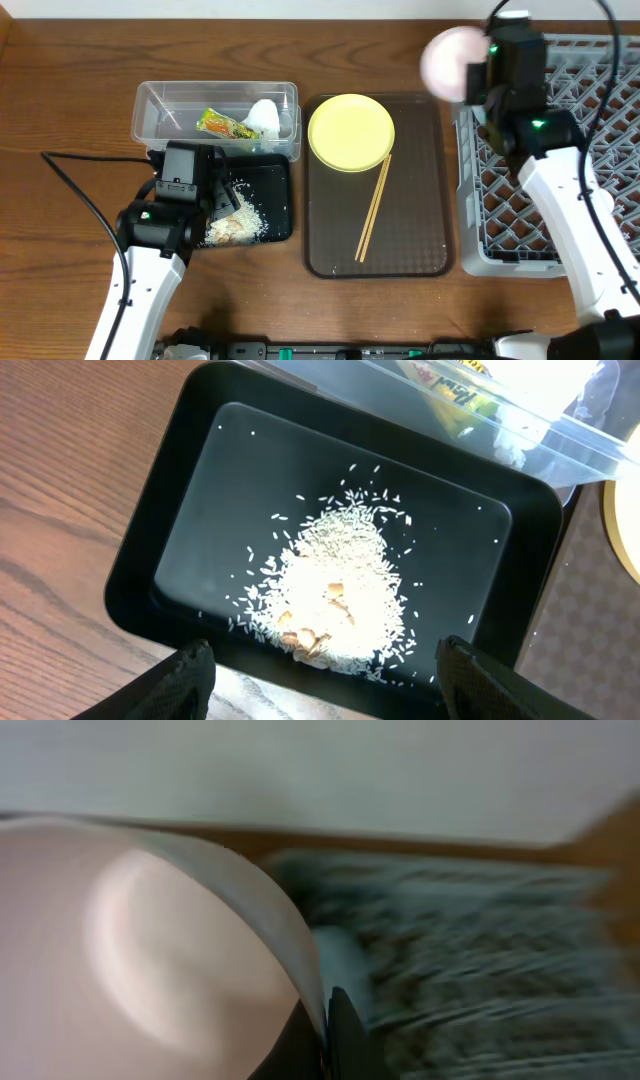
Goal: Sort waste into correct bins and load items into the dishwasher rack
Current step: 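Place the white-pink bowl in the rack's back corner, release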
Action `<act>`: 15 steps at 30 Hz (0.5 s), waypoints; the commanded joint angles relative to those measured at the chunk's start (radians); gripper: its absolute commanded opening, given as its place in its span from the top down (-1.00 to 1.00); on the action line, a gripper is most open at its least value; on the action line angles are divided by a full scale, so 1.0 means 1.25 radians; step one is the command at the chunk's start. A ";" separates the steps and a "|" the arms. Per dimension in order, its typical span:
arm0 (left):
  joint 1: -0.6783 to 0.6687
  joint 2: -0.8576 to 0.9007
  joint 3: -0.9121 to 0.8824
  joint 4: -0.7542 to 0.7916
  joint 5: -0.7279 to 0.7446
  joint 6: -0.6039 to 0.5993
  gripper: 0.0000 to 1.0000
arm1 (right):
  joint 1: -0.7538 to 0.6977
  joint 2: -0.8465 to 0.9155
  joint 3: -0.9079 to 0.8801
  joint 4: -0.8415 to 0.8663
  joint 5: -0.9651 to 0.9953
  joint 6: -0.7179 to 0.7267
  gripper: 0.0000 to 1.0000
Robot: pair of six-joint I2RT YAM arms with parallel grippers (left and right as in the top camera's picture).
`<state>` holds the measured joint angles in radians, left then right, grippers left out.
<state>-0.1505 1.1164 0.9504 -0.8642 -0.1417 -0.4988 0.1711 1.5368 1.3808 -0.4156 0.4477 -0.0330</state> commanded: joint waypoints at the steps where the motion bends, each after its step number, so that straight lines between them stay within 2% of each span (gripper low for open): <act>1: 0.005 0.001 0.010 -0.002 -0.013 -0.009 -0.47 | -0.039 0.034 0.001 0.057 0.269 -0.152 0.98; 4: 0.005 0.002 0.010 -0.002 -0.013 -0.010 -0.47 | -0.078 0.076 0.001 0.161 0.380 -0.216 0.98; 8: 0.005 0.002 0.010 -0.002 -0.013 -0.009 -0.47 | -0.121 0.140 0.001 0.260 0.412 -0.302 0.97; 15: 0.005 0.002 0.010 -0.002 -0.013 -0.010 -0.47 | -0.184 0.262 0.001 0.420 0.490 -0.372 0.98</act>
<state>-0.1505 1.1168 0.9504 -0.8642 -0.1417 -0.5007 -0.0311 1.8252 1.3792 0.0822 0.9718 -0.4271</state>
